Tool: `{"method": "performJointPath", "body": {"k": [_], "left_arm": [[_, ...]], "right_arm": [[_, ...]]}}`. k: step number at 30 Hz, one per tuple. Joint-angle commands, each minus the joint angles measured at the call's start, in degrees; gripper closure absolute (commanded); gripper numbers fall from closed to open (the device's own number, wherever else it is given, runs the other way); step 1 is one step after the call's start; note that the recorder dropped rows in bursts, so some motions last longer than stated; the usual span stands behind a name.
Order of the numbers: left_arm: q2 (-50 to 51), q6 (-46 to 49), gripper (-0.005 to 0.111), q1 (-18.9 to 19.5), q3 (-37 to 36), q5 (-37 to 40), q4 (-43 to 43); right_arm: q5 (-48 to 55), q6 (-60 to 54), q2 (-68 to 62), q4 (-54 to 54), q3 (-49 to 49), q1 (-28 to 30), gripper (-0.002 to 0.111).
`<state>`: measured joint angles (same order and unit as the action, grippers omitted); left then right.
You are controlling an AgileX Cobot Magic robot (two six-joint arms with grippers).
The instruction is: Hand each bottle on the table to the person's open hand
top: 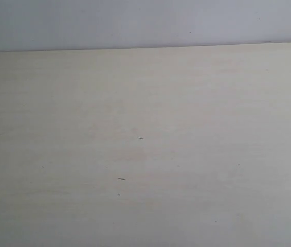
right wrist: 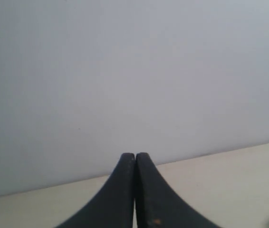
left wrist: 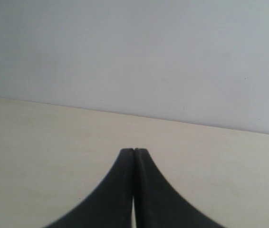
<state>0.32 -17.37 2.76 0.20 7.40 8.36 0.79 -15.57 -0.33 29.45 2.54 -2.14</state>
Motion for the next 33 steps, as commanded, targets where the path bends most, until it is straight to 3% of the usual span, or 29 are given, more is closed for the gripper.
{"method": "performJointPath", "body": {"k": [1,21,23,27,33], "left_arm": [[-0.3,0.1,0.107,0.1,-0.2,0.0,0.4],[-0.3,0.1,0.107,0.1,-0.2,0.0,0.4],[-0.3,0.1,0.107,0.1,-0.2,0.0,0.4],[-0.3,0.1,0.107,0.1,-0.2,0.0,0.4],[-0.3,0.1,0.107,0.1,-0.2,0.0,0.4]], "right_arm": [[0.0,-1.3,0.3,-0.1,-2.5,2.4,0.108],[2.2,-3.0,0.3,-0.6,-2.5,3.2,0.108],[2.7,1.8,0.3,-8.4,-2.5,3.2,0.108],[5.2,22.0,0.3,-29.8,-2.5,3.2,0.108],[6.4,23.1,0.3,-31.3,-2.5,3.2,0.108]]}}
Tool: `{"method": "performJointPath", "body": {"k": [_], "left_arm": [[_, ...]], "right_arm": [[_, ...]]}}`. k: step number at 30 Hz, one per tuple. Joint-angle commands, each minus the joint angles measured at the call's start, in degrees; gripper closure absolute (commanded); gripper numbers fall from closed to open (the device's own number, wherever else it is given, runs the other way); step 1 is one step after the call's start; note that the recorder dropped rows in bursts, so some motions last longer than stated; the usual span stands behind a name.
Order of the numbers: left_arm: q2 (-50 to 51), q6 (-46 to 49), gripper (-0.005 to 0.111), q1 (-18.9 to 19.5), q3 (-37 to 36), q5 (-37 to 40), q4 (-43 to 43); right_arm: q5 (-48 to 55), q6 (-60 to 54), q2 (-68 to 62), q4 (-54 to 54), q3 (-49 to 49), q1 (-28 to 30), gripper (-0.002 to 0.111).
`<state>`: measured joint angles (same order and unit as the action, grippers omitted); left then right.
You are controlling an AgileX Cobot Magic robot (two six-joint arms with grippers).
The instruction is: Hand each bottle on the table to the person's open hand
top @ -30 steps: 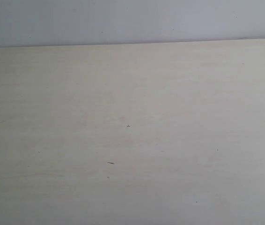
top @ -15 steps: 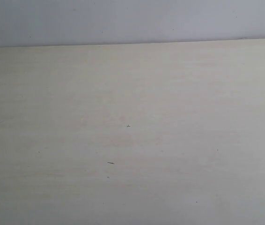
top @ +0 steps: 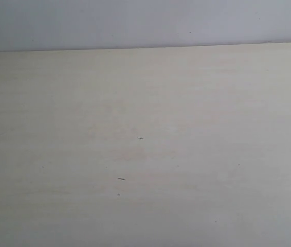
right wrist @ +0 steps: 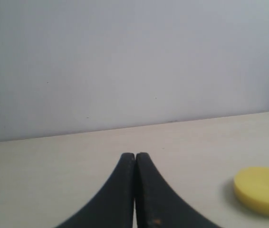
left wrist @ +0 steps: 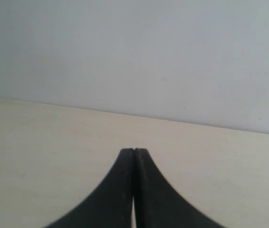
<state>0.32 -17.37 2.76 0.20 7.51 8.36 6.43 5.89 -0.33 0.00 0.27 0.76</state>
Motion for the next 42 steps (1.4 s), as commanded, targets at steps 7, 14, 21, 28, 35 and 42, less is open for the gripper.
{"method": "performJointPath", "body": {"k": [7,14,21,28,35,42], "left_arm": [[-0.3,0.1,0.107,-0.5,-0.2,-0.1,0.4],[-0.3,0.1,0.107,0.4,-0.2,-0.1,0.4],[-0.3,0.1,0.107,1.8,-0.2,-0.1,0.4],[-0.3,0.2,0.107,3.0,-0.2,-0.1,0.4],[-0.3,0.2,0.107,3.0,-0.2,-0.1,0.4],[-0.3,0.2,0.107,3.0,-0.2,-0.1,0.4]], "right_arm": [[1.4,1.7,0.3,-1.9,-0.3,0.3,0.108],[1.4,1.7,0.3,-1.9,-0.3,0.3,0.108],[1.4,1.7,0.3,-1.9,-0.3,0.3,0.108],[1.4,1.8,0.3,-1.9,-0.3,0.3,0.108],[1.5,1.8,0.3,-1.9,-0.3,0.3,0.108],[2.7,1.8,0.3,-1.9,-0.3,0.3,0.108]]}}
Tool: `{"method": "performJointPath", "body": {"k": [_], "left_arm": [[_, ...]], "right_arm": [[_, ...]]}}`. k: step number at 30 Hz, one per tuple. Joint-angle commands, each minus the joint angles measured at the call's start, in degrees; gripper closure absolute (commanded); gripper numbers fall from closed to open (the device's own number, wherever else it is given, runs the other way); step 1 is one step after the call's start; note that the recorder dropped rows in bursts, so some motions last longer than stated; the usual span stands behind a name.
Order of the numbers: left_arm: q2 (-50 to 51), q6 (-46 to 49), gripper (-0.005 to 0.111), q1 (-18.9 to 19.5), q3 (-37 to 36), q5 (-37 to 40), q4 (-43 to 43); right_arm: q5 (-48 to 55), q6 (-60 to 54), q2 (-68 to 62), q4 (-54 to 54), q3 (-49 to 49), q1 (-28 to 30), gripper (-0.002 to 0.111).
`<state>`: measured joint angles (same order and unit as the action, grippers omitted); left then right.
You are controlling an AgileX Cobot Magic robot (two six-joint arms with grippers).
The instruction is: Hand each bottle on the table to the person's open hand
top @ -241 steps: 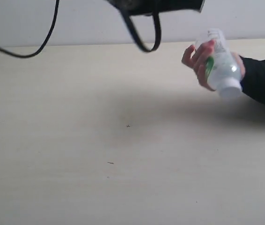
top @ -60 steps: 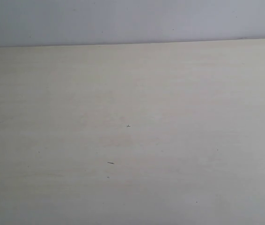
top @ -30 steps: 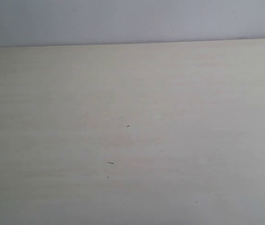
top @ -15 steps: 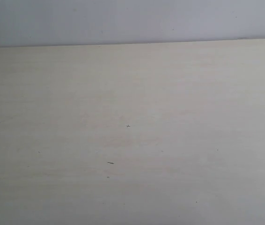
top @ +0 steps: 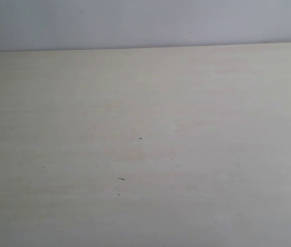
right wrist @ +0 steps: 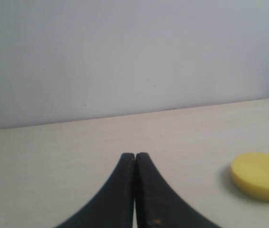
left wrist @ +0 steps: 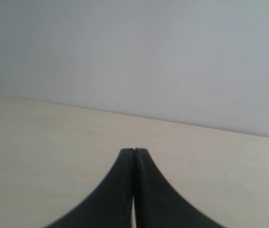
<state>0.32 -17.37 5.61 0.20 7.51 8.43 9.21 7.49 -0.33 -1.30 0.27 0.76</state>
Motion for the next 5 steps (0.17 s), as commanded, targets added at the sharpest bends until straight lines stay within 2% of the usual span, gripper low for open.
{"method": "performJointPath", "body": {"k": [1,5], "left_arm": [[-0.3,0.2,0.107,0.1,-0.2,-0.1,0.4],[-0.3,0.2,0.107,0.1,-0.2,-0.1,0.4]], "right_arm": [[-0.1,0.2,0.3,-0.6,-0.3,0.3,0.108],[-0.1,0.2,0.3,-0.6,-0.3,0.3,0.108]]}}
